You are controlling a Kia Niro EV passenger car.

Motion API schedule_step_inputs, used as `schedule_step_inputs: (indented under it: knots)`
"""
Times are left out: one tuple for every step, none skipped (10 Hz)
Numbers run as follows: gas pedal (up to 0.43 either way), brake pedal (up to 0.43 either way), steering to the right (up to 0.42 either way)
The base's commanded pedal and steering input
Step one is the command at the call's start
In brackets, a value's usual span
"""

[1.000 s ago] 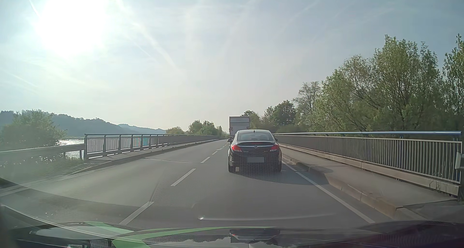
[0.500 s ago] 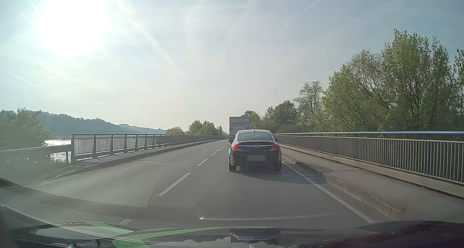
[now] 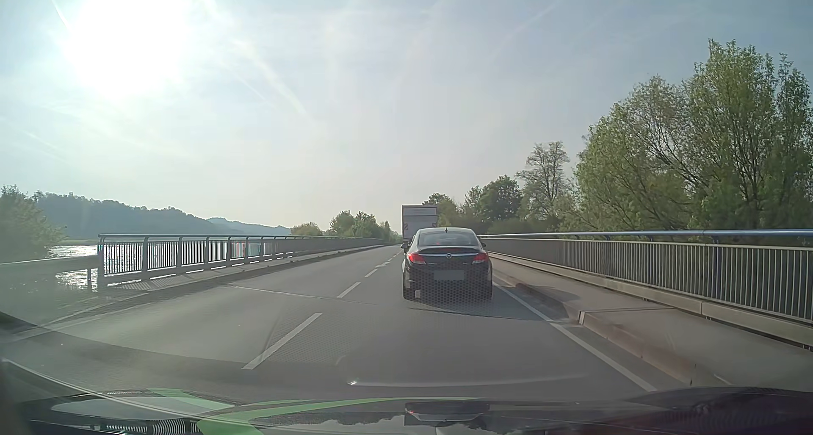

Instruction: Follow the waypoints while adhering to traffic rules and regulations

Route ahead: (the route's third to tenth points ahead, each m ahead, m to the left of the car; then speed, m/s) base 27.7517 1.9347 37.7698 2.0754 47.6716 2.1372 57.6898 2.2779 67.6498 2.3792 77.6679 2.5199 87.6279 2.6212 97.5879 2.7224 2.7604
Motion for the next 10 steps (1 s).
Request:
schedule_step_inputs:
  knots:
    - [0.047,0.0,-0.003]
    - [0.047,0.0,-0.003]
    - [0.047,0.0,-0.003]
    - [0.047,0.0,-0.003]
    - [0.047,0.0,-0.003]
    - [0.047,0.0,-0.003]
    - [0.047,0.0,-0.003]
    - [0.047,0.0,-0.003]
    - [0.047,0.0,-0.003]
    - [0.047,0.0,-0.003]
